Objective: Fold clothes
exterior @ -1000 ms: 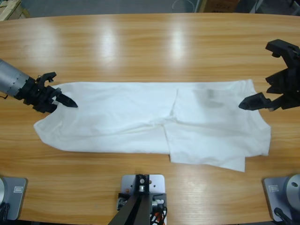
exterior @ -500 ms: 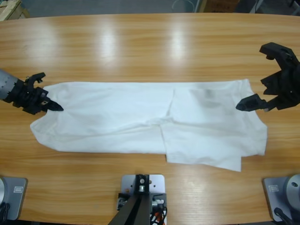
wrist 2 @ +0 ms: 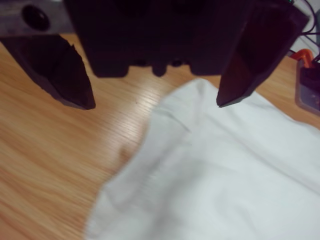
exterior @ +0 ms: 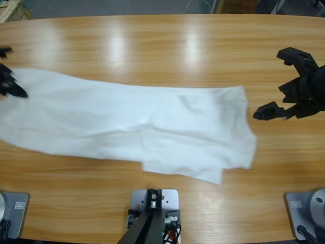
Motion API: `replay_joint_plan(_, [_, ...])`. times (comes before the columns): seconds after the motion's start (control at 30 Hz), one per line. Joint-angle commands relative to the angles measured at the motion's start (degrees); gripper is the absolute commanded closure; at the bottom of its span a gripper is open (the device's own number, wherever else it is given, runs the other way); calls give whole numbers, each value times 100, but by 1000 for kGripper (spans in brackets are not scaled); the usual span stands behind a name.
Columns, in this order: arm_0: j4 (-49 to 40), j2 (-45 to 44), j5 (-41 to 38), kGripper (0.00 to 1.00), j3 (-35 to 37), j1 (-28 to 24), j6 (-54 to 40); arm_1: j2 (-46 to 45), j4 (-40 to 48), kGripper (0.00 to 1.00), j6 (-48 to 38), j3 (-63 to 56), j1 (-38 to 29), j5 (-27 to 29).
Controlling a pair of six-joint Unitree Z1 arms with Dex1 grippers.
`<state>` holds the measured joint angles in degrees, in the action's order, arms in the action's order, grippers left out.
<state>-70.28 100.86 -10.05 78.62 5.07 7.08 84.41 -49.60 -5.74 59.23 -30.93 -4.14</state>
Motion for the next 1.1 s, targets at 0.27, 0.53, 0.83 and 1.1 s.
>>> replay_joint_plan(0.27, [-2440,-120,878,1000,2202,-419,-146,32,514,0,-182,-143,-53,1])
replay_joint_plan(0.53, [-2485,406,263,1000,2652,2147,1007,137,760,0,-113,-236,-53,80])
replay_joint_plan(0.83, [-2466,1297,-788,1000,3864,3140,1347,315,847,0,-110,-263,-53,71])
replay_joint_plan(1.1, [-2473,1856,-1437,1000,4895,3863,1410,515,992,0,-71,-236,-53,80])
